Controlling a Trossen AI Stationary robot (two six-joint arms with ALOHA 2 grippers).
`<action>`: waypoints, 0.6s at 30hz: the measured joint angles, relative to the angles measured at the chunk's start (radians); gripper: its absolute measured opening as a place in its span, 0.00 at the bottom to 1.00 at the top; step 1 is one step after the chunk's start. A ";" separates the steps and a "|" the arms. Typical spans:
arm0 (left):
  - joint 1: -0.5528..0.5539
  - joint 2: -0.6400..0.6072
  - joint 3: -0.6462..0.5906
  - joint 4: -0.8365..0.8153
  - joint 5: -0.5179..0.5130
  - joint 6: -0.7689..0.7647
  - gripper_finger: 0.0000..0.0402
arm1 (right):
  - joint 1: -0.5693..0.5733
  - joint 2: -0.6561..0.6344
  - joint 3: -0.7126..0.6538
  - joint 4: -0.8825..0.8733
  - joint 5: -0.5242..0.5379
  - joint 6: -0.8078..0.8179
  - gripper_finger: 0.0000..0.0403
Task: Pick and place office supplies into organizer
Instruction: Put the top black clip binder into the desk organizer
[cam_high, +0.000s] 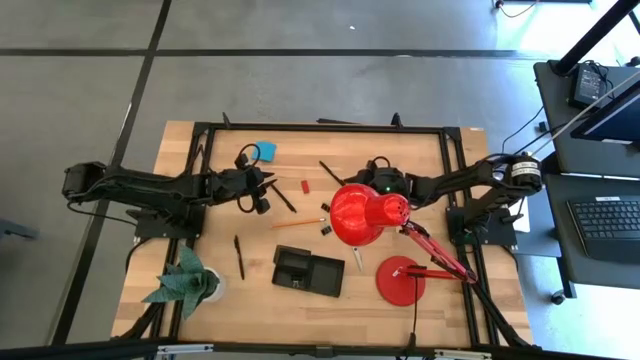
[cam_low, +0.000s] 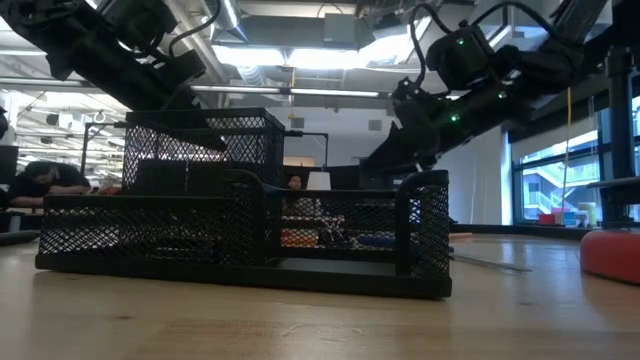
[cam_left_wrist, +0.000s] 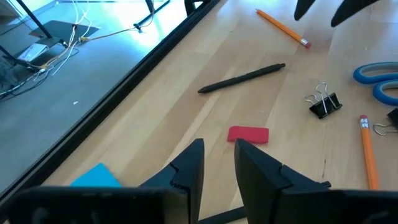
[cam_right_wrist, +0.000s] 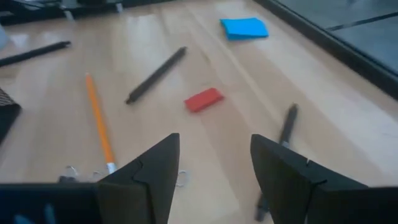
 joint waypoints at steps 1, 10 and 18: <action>0.000 0.000 0.000 0.000 0.000 0.000 0.21 | 0.001 0.009 0.000 0.011 -0.005 0.008 0.50; 0.000 0.000 0.000 0.000 0.000 0.000 0.21 | -0.040 0.079 0.048 0.021 -0.071 0.191 0.50; 0.000 0.000 0.000 -0.001 0.000 0.000 0.21 | -0.044 0.148 0.100 -0.005 -0.144 0.234 0.50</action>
